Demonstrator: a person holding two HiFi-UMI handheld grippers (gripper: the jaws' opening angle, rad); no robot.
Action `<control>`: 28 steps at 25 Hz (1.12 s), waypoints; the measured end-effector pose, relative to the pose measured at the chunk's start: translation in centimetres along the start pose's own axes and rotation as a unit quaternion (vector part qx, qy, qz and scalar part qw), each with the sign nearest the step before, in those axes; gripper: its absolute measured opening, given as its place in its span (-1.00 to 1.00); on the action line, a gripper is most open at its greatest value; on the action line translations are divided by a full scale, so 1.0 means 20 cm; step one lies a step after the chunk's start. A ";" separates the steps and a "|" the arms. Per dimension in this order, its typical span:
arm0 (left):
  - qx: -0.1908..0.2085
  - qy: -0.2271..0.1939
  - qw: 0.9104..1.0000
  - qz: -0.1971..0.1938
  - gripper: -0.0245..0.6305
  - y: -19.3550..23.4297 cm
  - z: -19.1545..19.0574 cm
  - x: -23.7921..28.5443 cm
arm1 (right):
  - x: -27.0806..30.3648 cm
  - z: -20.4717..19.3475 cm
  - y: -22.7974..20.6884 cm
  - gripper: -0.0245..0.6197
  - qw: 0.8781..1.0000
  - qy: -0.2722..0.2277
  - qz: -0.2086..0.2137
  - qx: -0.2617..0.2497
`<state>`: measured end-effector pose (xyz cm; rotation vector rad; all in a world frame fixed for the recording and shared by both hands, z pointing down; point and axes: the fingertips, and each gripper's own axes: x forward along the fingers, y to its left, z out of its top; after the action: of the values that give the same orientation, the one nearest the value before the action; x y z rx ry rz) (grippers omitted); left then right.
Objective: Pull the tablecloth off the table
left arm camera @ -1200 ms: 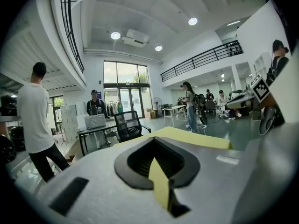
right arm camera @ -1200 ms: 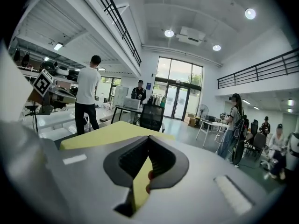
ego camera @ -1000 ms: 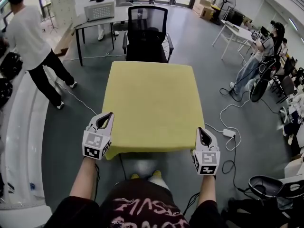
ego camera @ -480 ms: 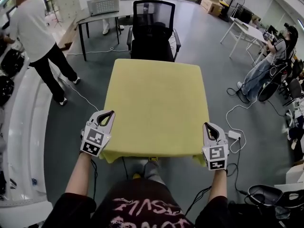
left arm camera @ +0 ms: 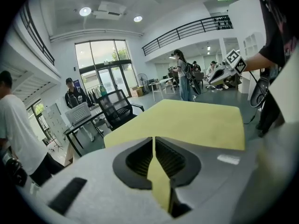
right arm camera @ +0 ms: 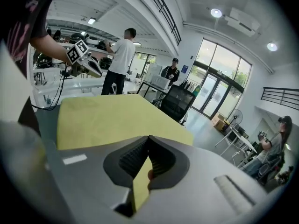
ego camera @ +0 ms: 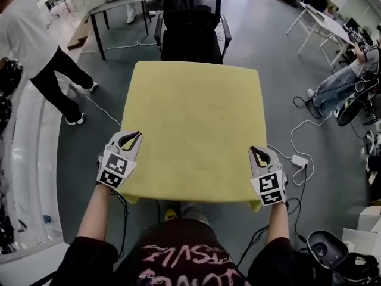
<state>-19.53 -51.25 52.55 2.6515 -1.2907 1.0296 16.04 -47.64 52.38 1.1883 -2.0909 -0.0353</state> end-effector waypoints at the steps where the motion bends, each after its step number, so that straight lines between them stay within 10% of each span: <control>1: 0.005 0.009 1.000 -0.005 -0.83 0.00 -0.01 0.05 | 0.05 -0.02 -0.02 -0.88 1.000 0.004 0.008 -0.002; 10: 0.043 0.106 0.991 -0.073 -0.57 0.02 -0.24 0.49 | 0.49 -0.26 -0.10 -0.64 0.991 0.074 0.104 -0.044; 28: 0.122 0.230 0.942 -0.214 -0.22 -0.04 -0.56 0.99 | 0.97 -0.61 -0.08 -0.17 0.950 0.156 0.254 -0.098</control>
<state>-16.32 -61.26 72.73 2.4454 -0.4974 1.6649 18.30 -59.54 71.95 0.4774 -1.9922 0.1695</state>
